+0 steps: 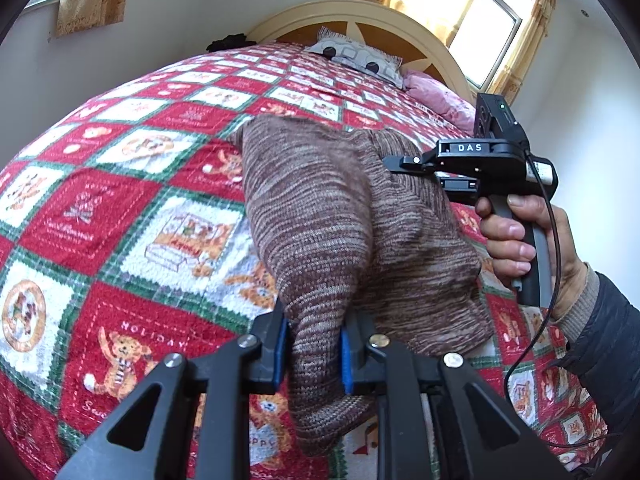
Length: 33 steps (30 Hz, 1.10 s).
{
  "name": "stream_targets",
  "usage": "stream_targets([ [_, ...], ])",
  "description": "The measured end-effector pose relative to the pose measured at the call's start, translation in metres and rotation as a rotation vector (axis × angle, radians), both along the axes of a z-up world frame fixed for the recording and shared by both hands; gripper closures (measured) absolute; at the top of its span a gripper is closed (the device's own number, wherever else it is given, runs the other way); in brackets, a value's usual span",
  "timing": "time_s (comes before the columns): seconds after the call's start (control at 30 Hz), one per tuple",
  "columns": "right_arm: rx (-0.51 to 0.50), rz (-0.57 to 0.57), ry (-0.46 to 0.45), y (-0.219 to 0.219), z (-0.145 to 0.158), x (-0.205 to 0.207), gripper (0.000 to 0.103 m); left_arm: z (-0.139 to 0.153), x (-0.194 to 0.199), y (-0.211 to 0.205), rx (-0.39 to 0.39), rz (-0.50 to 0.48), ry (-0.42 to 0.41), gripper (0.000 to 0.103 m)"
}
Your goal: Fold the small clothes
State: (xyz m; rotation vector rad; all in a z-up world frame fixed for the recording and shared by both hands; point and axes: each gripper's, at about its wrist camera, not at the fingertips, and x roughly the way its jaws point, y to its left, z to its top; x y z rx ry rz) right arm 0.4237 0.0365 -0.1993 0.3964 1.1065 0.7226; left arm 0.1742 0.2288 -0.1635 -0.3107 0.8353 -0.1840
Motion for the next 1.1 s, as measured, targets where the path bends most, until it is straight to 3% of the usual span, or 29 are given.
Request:
stream_targets([
  [0.27,-0.012,-0.024,0.021,0.001,-0.009,0.002,0.079,-0.009,-0.002,0.001,-0.007,0.013,0.002,0.077],
  [0.37,-0.049,-0.045,-0.002,-0.002,-0.002,-0.004,0.065,-0.009,-0.005,0.000,-0.004,0.019,0.012,0.071],
  [0.4,-0.071,-0.049,-0.023,-0.006,0.004,-0.012,0.061,-0.009,-0.007,0.000,0.003,0.021,0.012,0.070],
  [0.57,-0.056,0.005,-0.141,-0.031,0.033,-0.078,0.060,0.001,-0.024,0.002,0.027,0.051,-0.027,0.052],
  [0.63,-0.047,0.048,-0.179,-0.037,0.040,-0.114,0.060,0.003,-0.032,0.006,0.031,0.073,-0.046,0.039],
  [0.7,-0.030,0.112,-0.183,-0.032,0.039,-0.143,0.060,-0.001,-0.033,0.007,0.031,0.085,-0.038,0.038],
  [0.8,-0.163,0.120,-0.197,-0.018,0.024,-0.173,0.060,-0.008,-0.034,0.005,0.023,0.089,-0.013,0.038],
  [0.87,-0.168,0.125,-0.170,-0.014,0.010,-0.179,0.061,-0.010,-0.034,0.001,0.042,0.083,-0.014,0.038],
  [0.93,-0.189,0.110,-0.185,-0.013,0.005,-0.184,0.085,-0.011,-0.036,-0.005,0.068,0.087,-0.012,0.038],
  [0.97,-0.197,0.105,-0.191,-0.015,0.005,-0.186,0.092,-0.011,-0.037,-0.006,0.072,0.085,-0.015,0.038],
  [1.03,-0.159,0.093,-0.176,-0.024,0.012,-0.190,0.095,-0.010,-0.037,-0.008,0.093,0.097,-0.010,0.035],
  [1.1,-0.183,0.070,-0.226,-0.033,0.027,-0.196,0.095,-0.009,-0.039,-0.011,0.102,0.092,-0.009,0.033],
])
